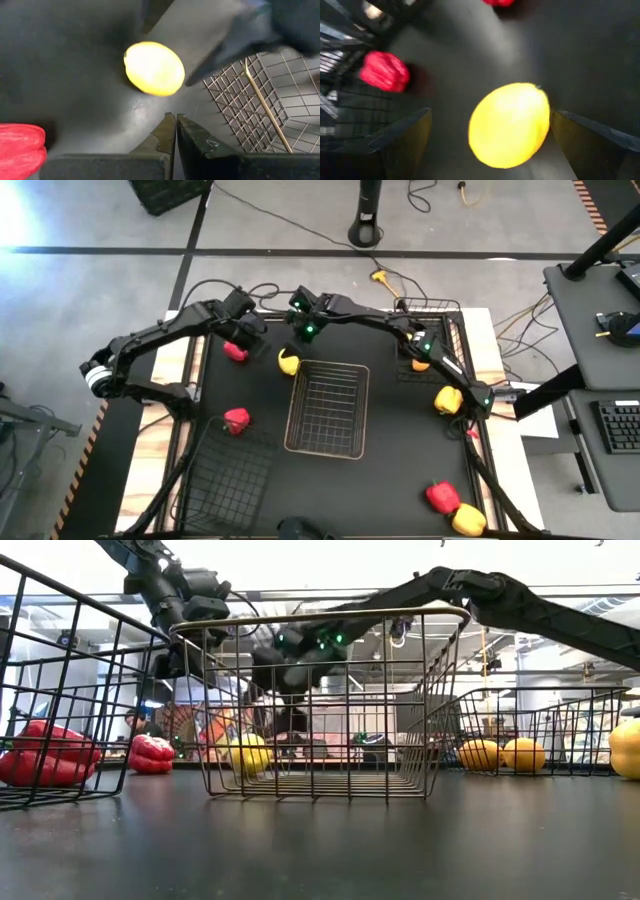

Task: Sort produce into baskets
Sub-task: Put the lemon into the top black wire basket

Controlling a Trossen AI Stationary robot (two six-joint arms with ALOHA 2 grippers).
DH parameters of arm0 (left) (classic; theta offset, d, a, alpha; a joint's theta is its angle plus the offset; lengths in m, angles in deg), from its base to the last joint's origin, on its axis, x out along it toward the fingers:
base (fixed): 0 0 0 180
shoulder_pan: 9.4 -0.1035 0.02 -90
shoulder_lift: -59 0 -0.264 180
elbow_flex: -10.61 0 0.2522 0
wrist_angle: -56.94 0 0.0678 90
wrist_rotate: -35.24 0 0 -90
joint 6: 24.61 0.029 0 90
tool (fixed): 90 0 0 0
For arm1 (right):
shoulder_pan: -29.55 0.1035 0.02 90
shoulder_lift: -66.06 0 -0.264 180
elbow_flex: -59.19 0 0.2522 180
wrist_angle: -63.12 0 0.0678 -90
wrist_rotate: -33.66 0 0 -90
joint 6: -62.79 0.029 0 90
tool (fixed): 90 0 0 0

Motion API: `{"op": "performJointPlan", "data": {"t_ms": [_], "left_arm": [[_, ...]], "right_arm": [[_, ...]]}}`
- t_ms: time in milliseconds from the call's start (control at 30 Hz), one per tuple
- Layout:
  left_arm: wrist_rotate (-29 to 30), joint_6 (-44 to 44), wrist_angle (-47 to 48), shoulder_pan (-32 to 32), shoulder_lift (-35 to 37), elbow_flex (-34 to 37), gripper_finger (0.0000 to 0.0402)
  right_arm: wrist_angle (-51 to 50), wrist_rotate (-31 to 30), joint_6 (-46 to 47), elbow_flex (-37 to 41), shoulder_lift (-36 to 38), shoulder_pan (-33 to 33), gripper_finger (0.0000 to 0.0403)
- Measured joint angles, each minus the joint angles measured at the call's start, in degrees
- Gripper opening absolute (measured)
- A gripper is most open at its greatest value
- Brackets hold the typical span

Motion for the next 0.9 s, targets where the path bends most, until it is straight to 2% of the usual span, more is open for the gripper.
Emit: {"op": "performJointPlan", "data": {"t_ms": [100,200,333,467,733,900], "left_arm": [[0.01,0.15,-0.44,0.00,0.00,0.00,0.0000],[0.01,1.26,-0.40,0.00,0.00,0.00,0.0000],[-0.08,2.46,-0.41,0.00,0.00,0.50,0.0000],[-0.12,2.54,-0.31,0.00,0.00,0.92,0.0000],[-0.15,2.59,0.10,0.15,0.00,0.97,0.0000],[-0.12,2.60,0.22,0.17,0.00,1.01,0.0000]], "right_arm": [[0.09,-3.23,1.09,0.17,1.49,-0.07,0.0398],[0.00,-9.05,-5.45,0.11,1.73,-0.26,0.0398],[1.47,-10.42,-12.34,0.09,1.80,-0.36,0.0398],[-0.64,-15.00,-15.74,0.09,1.93,-1.06,0.0398],[-8.07,-11.69,-24.82,0.04,2.23,-3.78,0.0398],[-6.51,-7.56,-31.07,0.07,2.23,-2.73,0.0398]]}}
